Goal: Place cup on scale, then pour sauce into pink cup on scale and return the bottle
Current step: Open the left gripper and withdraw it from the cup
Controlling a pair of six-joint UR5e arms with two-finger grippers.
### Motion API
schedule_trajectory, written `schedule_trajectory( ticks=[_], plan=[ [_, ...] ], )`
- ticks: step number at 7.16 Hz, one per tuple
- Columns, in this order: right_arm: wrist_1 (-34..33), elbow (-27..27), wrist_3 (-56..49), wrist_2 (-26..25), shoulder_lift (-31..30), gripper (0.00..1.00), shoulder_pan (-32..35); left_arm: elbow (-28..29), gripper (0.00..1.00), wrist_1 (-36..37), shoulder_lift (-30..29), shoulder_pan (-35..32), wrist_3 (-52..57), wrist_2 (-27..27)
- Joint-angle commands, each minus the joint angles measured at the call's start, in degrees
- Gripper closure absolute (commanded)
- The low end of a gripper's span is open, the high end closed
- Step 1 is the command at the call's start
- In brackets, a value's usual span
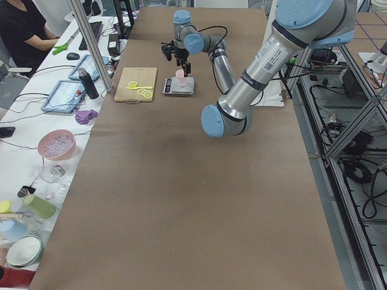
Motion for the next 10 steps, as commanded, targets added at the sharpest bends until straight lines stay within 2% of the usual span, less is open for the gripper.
schedule_trajectory(
  ticks=[1,2,3,4,5,6,7,8,10],
  plan=[
    [4.7,1.5,2.4,-0.1,-2.3,0.0,-0.8,-6.9,0.01,3.1,6.1,-4.2,8.2,0.0],
    [10.7,2.3,8.3,-0.2,-4.4,0.0,-2.1,-11.1,0.01,3.1,10.4,-5.9,17.1,0.0],
    [22.9,2.3,16.2,-2.8,-9.4,0.0,-5.6,-12.1,0.01,3.6,13.1,-7.3,22.8,0.0],
    [35.9,2.2,26.3,-7.9,-12.9,0.0,-10.8,-12.3,0.01,4.0,15.8,-8.7,28.9,0.0],
    [44.2,1.3,33.7,-11.3,-16.0,0.0,-14.0,-13.4,0.01,4.1,20.9,-10.0,36.5,-0.1],
    [52.5,-1.3,34.2,-14.3,-19.3,0.0,-17.0,-14.0,0.01,4.1,22.7,-11.3,38.9,-0.1],
    [60.7,-5.1,34.3,-15.2,-19.8,0.0,-18.8,-13.4,0.01,4.1,22.8,-11.4,38.8,0.5],
    [67.2,-8.4,35.6,-16.4,-19.8,0.0,-20.9,-13.5,0.01,4.1,22.6,-12.0,39.0,0.4],
    [75.3,-11.5,41.2,-24.5,-19.8,0.0,-27.7,-12.5,0.01,4.1,22.1,-11.8,39.2,0.4]
  ],
)
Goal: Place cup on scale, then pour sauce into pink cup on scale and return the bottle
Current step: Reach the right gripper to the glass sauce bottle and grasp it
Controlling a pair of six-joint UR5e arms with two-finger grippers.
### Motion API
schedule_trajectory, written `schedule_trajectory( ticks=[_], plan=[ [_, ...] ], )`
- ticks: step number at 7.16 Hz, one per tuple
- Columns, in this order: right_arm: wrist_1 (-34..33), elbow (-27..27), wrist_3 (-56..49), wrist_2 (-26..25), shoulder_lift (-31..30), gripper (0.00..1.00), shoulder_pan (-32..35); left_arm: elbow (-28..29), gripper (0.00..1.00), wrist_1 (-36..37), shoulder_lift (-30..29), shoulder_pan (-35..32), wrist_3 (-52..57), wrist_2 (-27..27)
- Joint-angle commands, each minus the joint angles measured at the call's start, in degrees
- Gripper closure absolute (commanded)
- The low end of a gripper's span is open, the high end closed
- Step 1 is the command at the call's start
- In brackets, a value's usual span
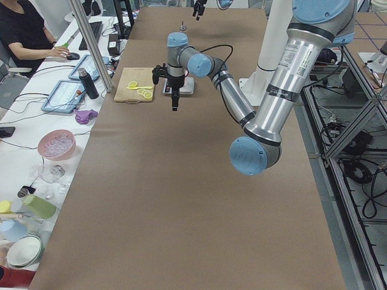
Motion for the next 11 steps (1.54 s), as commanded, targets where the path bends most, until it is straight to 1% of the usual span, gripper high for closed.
schedule_trajectory(
  ticks=[1,2,3,4,5,6,7,9,11],
  plan=[
    [9.6,-4.3,4.1,-7.0,-0.1,0.0,-6.6,0.6,0.01,0.0,-0.5,0.0,0.1,0.1],
    [12.2,-6.0,4.1,-9.7,0.2,0.0,-8.6,0.5,0.01,-0.1,-0.4,0.1,0.1,0.1],
    [12.7,-6.3,4.1,-13.6,0.8,0.0,-10.5,0.6,0.01,-0.1,-0.4,0.2,0.1,0.1],
    [13.1,-6.3,4.1,-16.3,1.4,0.0,-11.8,0.6,0.01,-0.1,-0.2,0.2,0.0,0.1],
    [13.2,-7.0,4.2,-17.5,2.9,0.0,-12.3,1.1,0.01,-0.2,-0.4,0.2,0.0,0.0],
    [13.3,-7.6,7.4,-19.8,3.4,0.0,-13.3,1.3,0.01,-0.2,-0.5,0.2,0.0,0.0],
    [15.5,-7.7,11.8,-22.3,4.5,0.0,-15.4,1.3,0.01,-0.2,-0.5,0.2,0.0,0.0],
    [15.7,-8.2,12.2,-28.6,4.6,0.0,-19.8,1.8,0.01,-0.2,-0.6,0.4,0.0,-0.1],
    [15.8,-8.7,12.2,-33.9,4.7,0.0,-22.4,2.0,0.01,-0.2,-0.5,0.4,0.0,-0.1]
  ],
)
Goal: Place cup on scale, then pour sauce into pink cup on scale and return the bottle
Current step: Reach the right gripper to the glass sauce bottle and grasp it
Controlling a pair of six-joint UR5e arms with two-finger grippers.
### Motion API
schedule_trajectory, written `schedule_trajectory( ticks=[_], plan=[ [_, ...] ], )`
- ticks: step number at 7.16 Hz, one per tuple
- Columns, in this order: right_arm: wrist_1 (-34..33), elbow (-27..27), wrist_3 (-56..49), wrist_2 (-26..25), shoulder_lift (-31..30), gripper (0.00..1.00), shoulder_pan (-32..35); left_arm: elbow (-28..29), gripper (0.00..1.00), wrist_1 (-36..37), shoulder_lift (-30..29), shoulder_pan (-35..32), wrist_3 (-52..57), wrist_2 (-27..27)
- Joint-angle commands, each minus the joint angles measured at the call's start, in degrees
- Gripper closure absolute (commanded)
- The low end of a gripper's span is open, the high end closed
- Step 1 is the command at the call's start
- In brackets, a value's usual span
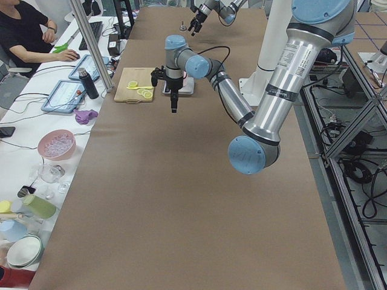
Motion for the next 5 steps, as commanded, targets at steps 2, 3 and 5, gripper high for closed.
schedule_trajectory(
  ticks=[2,3,5],
  plan=[
    [0.2,-2.5,0.0,-6.1,2.1,0.0,-2.2,0.3,0.01,0.0,-0.1,0.0,-0.3,0.0],
    [0.4,-2.6,-0.3,-6.9,2.2,0.0,-2.4,0.3,0.01,0.0,-0.1,0.0,-0.5,0.0],
    [0.9,-3.5,-0.5,-8.0,3.7,0.0,-2.6,0.5,0.01,-0.1,-0.3,0.0,-0.5,-0.1]
  ],
)
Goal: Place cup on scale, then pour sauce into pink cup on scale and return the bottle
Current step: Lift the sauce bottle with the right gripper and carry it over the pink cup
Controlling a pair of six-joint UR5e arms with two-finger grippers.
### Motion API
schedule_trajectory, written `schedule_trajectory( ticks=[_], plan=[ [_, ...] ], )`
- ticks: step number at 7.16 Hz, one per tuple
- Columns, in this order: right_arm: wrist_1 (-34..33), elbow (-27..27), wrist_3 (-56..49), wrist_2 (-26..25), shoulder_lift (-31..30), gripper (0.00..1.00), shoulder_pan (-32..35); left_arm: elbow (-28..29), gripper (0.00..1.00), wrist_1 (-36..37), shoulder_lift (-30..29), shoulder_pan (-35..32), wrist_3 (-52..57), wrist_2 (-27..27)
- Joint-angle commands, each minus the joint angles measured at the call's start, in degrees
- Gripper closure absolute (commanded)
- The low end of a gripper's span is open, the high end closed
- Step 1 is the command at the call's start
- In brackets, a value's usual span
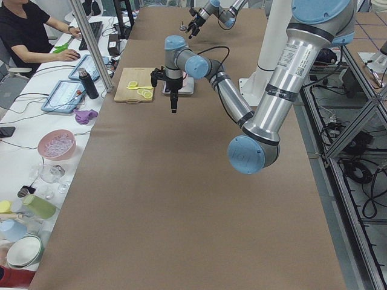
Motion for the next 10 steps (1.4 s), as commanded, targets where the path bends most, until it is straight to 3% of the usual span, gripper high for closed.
schedule_trajectory(
  ticks=[1,5,6,7,8,9,10],
  plan=[
    [0.2,-0.4,-0.1,-1.5,1.7,0.0,-0.2,0.1,0.01,-0.1,-0.1,0.0,0.0,0.0],
    [0.2,-1.7,-0.3,-2.8,3.0,0.0,-0.5,0.4,0.01,-0.1,-0.3,0.1,-0.1,0.0],
    [0.2,-2.4,-0.5,-3.4,3.5,0.05,-0.5,0.4,0.01,-0.1,-0.4,0.1,-0.2,0.0],
    [0.2,-3.0,-0.5,-3.6,3.7,0.2,-0.5,0.4,0.01,-0.1,-0.7,0.1,-0.2,-0.1],
    [0.3,-3.0,-0.5,-3.6,3.6,0.51,-0.6,0.4,0.01,-0.1,-0.7,0.1,-0.2,-0.1],
    [0.2,-3.0,-0.4,-4.0,3.6,0.94,-0.5,0.3,0.01,-0.1,-0.7,0.0,-0.2,0.0],
    [0.1,-2.7,-0.6,-3.5,3.7,1.0,-0.5,0.2,0.01,-0.1,-0.7,0.0,-0.2,-0.1]
  ],
)
